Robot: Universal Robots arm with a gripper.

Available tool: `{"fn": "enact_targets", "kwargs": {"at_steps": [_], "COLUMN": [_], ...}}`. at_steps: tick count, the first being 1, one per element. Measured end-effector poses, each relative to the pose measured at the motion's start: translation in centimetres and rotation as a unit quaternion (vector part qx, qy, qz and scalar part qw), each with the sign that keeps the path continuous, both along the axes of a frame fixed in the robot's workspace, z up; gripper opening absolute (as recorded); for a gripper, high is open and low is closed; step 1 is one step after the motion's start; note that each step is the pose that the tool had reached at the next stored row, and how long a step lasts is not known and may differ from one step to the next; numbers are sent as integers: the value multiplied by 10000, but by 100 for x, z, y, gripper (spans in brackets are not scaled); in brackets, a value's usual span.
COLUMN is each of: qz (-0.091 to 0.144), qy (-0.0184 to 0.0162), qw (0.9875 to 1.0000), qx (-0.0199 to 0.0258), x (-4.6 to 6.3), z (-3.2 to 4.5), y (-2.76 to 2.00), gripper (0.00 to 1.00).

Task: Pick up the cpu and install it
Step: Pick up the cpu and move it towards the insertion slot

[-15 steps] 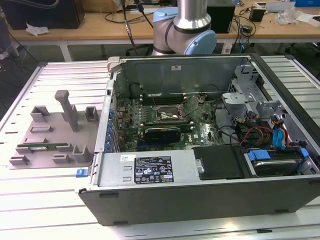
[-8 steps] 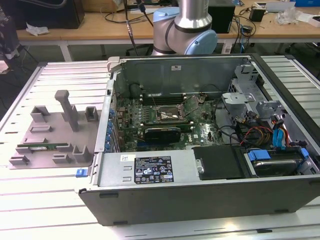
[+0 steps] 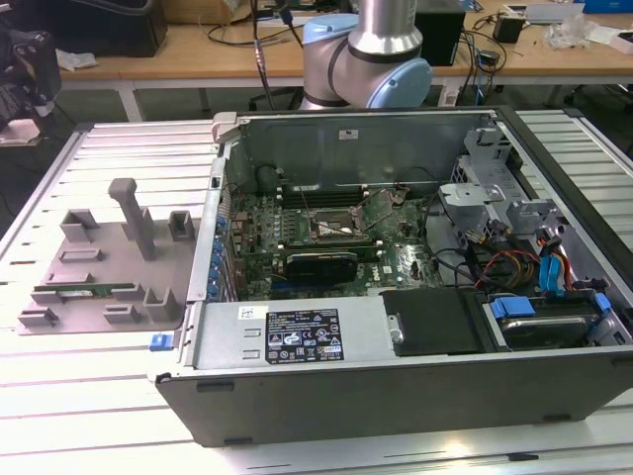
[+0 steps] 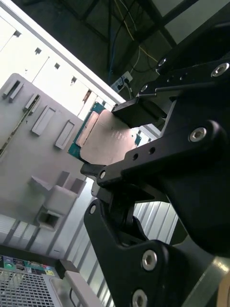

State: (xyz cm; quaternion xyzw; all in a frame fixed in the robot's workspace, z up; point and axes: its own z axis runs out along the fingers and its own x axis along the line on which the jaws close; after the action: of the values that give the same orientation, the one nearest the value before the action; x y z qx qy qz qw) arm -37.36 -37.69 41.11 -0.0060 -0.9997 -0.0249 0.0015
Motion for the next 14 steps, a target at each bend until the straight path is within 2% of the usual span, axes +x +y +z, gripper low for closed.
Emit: {"fn": "enact_targets", "kwargs": {"at_steps": [10, 14], "qz": [0, 0], "qy": [0, 0], "qw": [10000, 10000], "qx": [0, 0], "x": [220, 347], "z": [0, 0], "y": [0, 0], "gripper": [55, 55]}}
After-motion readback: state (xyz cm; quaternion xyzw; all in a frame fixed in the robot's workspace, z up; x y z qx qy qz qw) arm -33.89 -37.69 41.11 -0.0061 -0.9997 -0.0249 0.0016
